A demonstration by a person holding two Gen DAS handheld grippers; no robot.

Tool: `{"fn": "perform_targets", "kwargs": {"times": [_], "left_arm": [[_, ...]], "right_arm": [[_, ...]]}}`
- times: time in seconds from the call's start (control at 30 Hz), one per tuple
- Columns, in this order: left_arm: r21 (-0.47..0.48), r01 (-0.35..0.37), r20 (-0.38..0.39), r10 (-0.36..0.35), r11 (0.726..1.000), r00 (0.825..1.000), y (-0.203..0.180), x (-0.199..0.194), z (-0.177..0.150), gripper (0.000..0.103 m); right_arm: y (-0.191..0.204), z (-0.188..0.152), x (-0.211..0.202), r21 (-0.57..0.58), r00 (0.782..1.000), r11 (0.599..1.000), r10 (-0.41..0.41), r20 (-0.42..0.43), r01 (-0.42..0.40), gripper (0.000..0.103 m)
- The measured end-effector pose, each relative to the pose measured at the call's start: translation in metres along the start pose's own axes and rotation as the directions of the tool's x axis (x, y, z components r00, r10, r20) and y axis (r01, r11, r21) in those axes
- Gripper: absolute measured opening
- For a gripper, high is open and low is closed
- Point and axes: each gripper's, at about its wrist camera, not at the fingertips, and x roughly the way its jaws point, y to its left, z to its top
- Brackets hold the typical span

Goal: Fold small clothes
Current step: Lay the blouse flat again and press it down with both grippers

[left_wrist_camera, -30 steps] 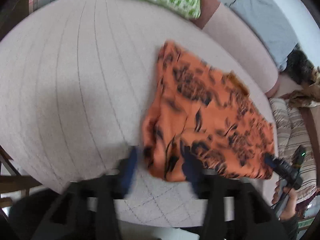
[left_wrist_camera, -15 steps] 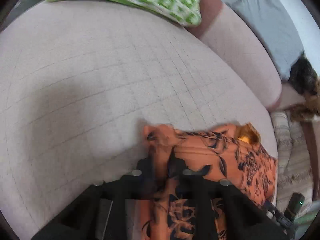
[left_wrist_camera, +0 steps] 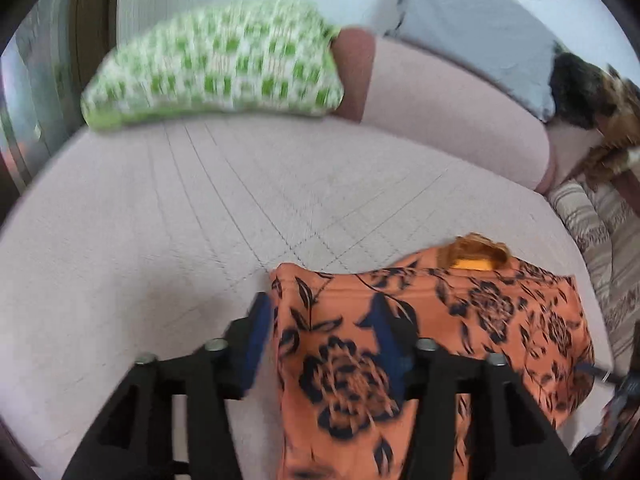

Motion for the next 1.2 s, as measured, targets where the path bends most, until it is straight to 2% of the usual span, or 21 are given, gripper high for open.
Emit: {"fn": "perform_targets", "kwargs": {"times": [0.1, 0.17, 0.23, 0.27, 0.3, 0.33, 0.37, 0.47, 0.5, 0.53, 0.57, 0.6, 0.63, 0.7, 0.8, 0.87, 1.0, 1.07, 1.13, 1.2], "left_arm": [[0.029, 0.013, 0.034, -0.014, 1.000, 0.999, -0.019, -0.027, -0.023, 0.064], [0.033, 0.044, 0.039, -0.045, 0.999, 0.998, -0.033, -0.037, -0.046, 0.070], [0.051, 0.037, 0.027, -0.038, 0.998, 0.999, -0.044, -0.028, -0.062, 0.073], [0.070, 0.012, 0.002, -0.012, 0.997, 1.000, -0.048, -0.017, -0.071, 0.073], [0.101, -0.022, -0.069, 0.029, 0.995, 0.997, -0.050, 0.002, -0.081, 0.073], [0.112, -0.043, -0.123, 0.057, 0.993, 0.991, -0.049, 0.011, -0.090, 0.072], [0.115, -0.054, -0.148, 0.071, 0.992, 0.986, -0.047, 0.017, -0.093, 0.072], [0.108, -0.042, -0.081, 0.051, 0.993, 0.995, -0.050, -0.004, -0.086, 0.073], [0.099, -0.026, -0.061, 0.032, 0.995, 0.998, -0.050, -0.011, -0.084, 0.076], [0.091, -0.024, -0.050, 0.029, 0.996, 0.998, -0.050, -0.014, -0.083, 0.078], [0.075, -0.028, -0.052, 0.032, 0.997, 0.998, -0.049, -0.015, -0.084, 0.082], [0.056, -0.024, -0.077, 0.028, 0.998, 0.997, -0.047, -0.012, -0.086, 0.082], [0.032, -0.018, -0.112, 0.021, 0.999, 0.993, -0.042, -0.006, -0.088, 0.082], [-0.009, -0.006, -0.129, 0.005, 1.000, 0.992, -0.035, -0.002, -0.093, 0.082], [0.000, -0.009, -0.105, 0.009, 1.000, 0.994, -0.036, -0.004, -0.097, 0.082], [0.005, -0.007, -0.096, 0.007, 1.000, 0.995, -0.037, -0.003, -0.097, 0.082], [0.019, -0.010, -0.076, 0.011, 1.000, 0.997, -0.037, 0.000, -0.101, 0.082], [0.029, -0.015, -0.069, 0.017, 0.999, 0.997, -0.038, 0.000, -0.100, 0.082], [0.034, -0.023, -0.064, 0.025, 0.999, 0.998, -0.039, 0.000, -0.099, 0.082], [0.026, -0.024, -0.056, 0.025, 0.999, 0.998, -0.039, 0.000, -0.099, 0.082]], "right_arm": [[0.000, 0.001, -0.027, 0.025, 0.993, 0.998, 0.052, 0.106, -0.055, 0.092], [-0.006, -0.001, -0.029, 0.062, 0.991, 0.995, 0.077, 0.109, -0.084, 0.092], [-0.027, -0.006, -0.017, 0.145, 0.994, 0.986, 0.074, 0.077, -0.085, 0.091], [-0.039, -0.008, -0.010, 0.184, 0.996, 0.980, 0.067, 0.058, -0.076, 0.089], [-0.054, -0.011, -0.005, 0.257, 0.993, 0.959, 0.104, 0.063, -0.117, 0.088], [-0.060, -0.013, -0.012, 0.313, 0.984, 0.934, 0.143, 0.108, -0.170, 0.088], [-0.059, -0.013, -0.019, 0.336, 0.980, 0.922, 0.157, 0.121, -0.189, 0.088], [-0.044, -0.011, -0.040, 0.264, 0.971, 0.940, 0.177, 0.162, -0.216, 0.089], [-0.044, -0.013, -0.043, 0.249, 0.970, 0.946, 0.169, 0.172, -0.209, 0.089], [-0.050, -0.016, -0.042, 0.266, 0.977, 0.950, 0.123, 0.173, -0.166, 0.089], [-0.066, -0.021, -0.032, 0.326, 0.989, 0.939, 0.062, 0.137, -0.105, 0.089], [-0.079, -0.025, -0.023, 0.385, 0.991, 0.915, 0.080, 0.111, -0.117, 0.084], [-0.080, -0.027, -0.027, 0.396, 0.986, 0.907, 0.092, 0.143, -0.142, 0.084], [-0.064, -0.022, -0.039, 0.351, 0.985, 0.926, 0.091, 0.146, -0.137, 0.084], [-0.036, -0.003, -0.048, 0.234, 0.985, 0.966, 0.077, 0.156, -0.113, 0.084], [-0.030, 0.010, -0.045, 0.208, 0.983, 0.971, 0.090, 0.162, -0.123, 0.084], [-0.043, 0.044, -0.013, 0.213, 0.982, 0.967, 0.109, 0.156, -0.141, 0.084], [-0.075, 0.049, 0.014, 0.326, 0.992, 0.939, 0.082, 0.101, -0.110, 0.084], [-0.082, 0.051, 0.009, 0.356, 0.981, 0.922, 0.100, 0.165, -0.154, 0.084], [-0.064, 0.045, -0.011, 0.303, 0.975, 0.940, 0.098, 0.200, -0.157, 0.084]]}}
